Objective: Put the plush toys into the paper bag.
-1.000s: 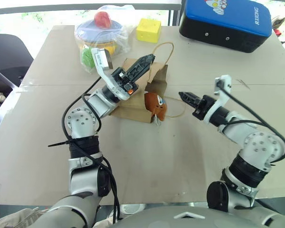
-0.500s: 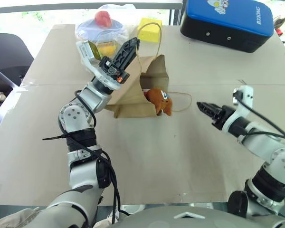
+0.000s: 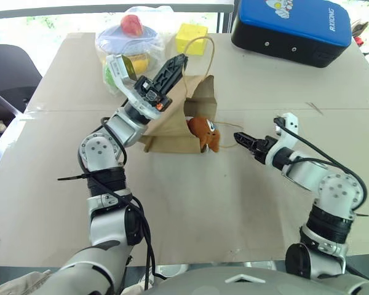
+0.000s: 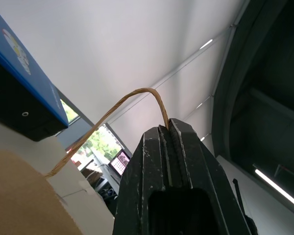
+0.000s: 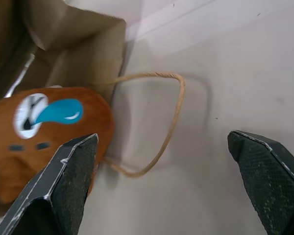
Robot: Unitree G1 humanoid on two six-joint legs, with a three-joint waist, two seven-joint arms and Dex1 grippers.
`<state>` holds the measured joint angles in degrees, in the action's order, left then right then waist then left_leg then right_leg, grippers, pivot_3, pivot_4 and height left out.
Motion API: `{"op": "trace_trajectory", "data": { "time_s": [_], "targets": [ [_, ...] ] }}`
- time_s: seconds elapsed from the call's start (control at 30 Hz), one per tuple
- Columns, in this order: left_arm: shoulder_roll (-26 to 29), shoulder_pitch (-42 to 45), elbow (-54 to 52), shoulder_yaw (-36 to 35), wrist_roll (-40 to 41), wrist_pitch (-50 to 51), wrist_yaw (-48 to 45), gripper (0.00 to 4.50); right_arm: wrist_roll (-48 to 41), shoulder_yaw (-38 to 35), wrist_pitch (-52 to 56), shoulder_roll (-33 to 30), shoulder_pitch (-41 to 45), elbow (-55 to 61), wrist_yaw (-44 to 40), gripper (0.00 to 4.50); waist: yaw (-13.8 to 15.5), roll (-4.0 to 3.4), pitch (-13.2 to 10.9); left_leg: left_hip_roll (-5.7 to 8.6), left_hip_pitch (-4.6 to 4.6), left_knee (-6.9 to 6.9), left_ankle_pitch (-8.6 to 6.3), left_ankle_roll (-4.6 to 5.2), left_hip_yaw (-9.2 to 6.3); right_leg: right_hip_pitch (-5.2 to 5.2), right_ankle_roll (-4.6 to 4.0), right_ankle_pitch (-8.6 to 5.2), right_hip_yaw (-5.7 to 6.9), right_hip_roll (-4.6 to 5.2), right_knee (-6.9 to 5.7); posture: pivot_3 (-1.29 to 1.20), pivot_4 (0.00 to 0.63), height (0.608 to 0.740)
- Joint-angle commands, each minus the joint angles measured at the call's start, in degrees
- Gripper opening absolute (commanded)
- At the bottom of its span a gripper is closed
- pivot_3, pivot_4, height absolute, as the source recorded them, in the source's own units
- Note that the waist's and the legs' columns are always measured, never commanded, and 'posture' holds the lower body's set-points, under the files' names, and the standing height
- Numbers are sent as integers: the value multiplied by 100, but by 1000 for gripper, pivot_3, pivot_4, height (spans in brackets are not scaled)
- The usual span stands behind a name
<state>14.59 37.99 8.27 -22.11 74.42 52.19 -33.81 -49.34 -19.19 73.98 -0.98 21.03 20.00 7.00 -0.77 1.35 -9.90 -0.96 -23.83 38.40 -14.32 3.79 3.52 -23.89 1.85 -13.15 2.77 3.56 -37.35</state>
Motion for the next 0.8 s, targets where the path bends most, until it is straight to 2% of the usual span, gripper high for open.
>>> {"op": "trace_trajectory", "data": {
  "time_s": [0.03,0.13,0.3,0.33,0.47,0.53,0.63,0.8],
  "targets": [
    [44,13,-346,-95,170,-1,52,0,272,298,-420,-106,69,-322,-300,3970,0,0,0,0,0,0,0,0,0,1,0,0,0,0,0,0,150,740],
    [40,-49,-452,-133,206,-9,125,0,319,478,-645,-178,14,-412,-605,2892,-3,0,0,0,2,0,0,0,1,1,0,0,-2,1,0,0,150,740],
    [22,-110,-543,-172,251,-71,239,0,153,629,-1295,-187,-50,-166,-1338,373,2,0,0,-2,2,-3,0,0,0,-1,0,0,-1,0,-1,0,150,740],
    [14,-113,-551,-168,260,-78,251,0,40,584,-1336,-151,-45,-110,-1396,69,3,0,0,-2,1,-2,0,0,0,-1,0,0,0,0,-1,0,150,740],
    [-30,-112,-556,-153,294,-92,286,0,-968,190,-1462,99,98,279,-1477,69,13,0,0,-1,0,-2,0,0,0,-1,0,0,0,3,2,0,150,740],
    [-54,-38,-455,-207,321,-126,323,0,-1934,-16,-1515,125,289,681,-1171,69,12,-2,-2,-1,-1,-2,0,0,0,-1,0,1,1,4,2,0,150,740],
    [-3,116,-246,-220,254,-160,274,0,-3246,-145,-1791,-102,640,1123,-206,69,11,-3,-3,-1,-1,-1,1,-2,-1,-1,0,1,1,17,1,0,150,740],
    [195,464,477,-177,-192,-360,-13,0,-4819,30,-2599,-883,1402,1496,1358,69,9,-2,-3,-1,0,-1,1,-1,-2,0,0,0,6,25,1,0,150,740]
  ]
}}
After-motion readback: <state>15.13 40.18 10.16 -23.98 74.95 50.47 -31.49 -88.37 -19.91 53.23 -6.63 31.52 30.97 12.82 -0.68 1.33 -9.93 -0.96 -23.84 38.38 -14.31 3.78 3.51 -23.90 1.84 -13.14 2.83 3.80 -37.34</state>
